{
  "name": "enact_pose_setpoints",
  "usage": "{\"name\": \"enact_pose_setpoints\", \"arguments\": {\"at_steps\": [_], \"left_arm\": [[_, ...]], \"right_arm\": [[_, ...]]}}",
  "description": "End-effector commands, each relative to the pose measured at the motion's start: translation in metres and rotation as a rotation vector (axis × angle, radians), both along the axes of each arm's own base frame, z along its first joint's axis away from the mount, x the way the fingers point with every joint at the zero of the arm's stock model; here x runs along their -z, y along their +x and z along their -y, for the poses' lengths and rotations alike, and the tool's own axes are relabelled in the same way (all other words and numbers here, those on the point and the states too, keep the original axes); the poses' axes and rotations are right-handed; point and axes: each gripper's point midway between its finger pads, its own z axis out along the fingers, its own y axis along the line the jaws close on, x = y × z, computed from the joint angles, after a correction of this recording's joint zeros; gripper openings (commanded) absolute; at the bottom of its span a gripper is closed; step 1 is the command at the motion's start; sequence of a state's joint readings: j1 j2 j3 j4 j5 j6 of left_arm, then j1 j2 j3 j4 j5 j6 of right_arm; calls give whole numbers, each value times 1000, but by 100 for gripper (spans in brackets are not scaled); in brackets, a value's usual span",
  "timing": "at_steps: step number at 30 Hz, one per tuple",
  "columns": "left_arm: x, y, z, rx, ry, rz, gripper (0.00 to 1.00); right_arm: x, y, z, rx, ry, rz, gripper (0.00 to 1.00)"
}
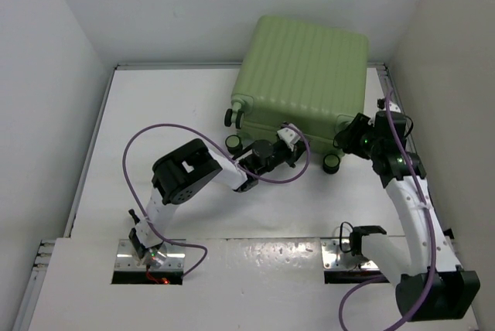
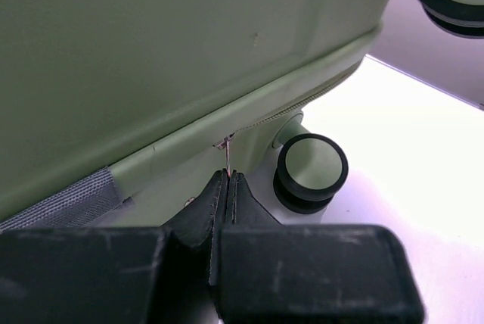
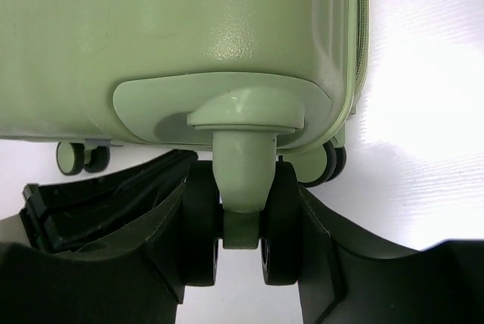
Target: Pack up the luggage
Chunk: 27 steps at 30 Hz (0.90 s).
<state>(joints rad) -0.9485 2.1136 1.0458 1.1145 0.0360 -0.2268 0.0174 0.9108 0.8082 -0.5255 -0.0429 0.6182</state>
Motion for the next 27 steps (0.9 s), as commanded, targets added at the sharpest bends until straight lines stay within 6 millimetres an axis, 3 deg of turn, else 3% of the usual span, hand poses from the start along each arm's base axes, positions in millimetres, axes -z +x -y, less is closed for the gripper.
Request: {"name": "enact_pose_setpoints", "arguments": {"at_steps": [1, 2, 3, 6, 8, 11, 17, 20, 22, 27], "left_arm": [[-30, -27, 18, 98, -68, 25, 0], [-33, -29, 19, 111, -76, 32, 0], [-35, -31, 20, 122, -82, 38, 0], [-37, -39, 27, 163, -98, 53, 0], [-37, -43, 32, 172, -102, 55, 0], [-43, -45, 39, 183, -119, 55, 0], [-49, -44, 47, 180, -141, 69, 0], [-53, -45, 55, 184, -172, 54, 0], [-52, -49, 62, 197, -181, 44, 0], [-51, -52, 79, 201, -218, 21, 0]], "right_arm": [[-13, 15, -18, -47, 49, 49, 42], [-13, 17, -15, -44, 42, 38, 38], [-7, 20, -12, -40, 37, 8, 25], [-17, 34, -16, -75, 65, 76, 5], [-25, 47, -20, -92, 72, 125, 0], [-39, 64, -23, -107, 75, 163, 0], [-46, 62, -33, -135, 85, 179, 0], [-50, 56, -39, -138, 96, 177, 7], [-60, 53, -43, -151, 91, 202, 19], [-65, 52, -42, -146, 86, 221, 26]]}}
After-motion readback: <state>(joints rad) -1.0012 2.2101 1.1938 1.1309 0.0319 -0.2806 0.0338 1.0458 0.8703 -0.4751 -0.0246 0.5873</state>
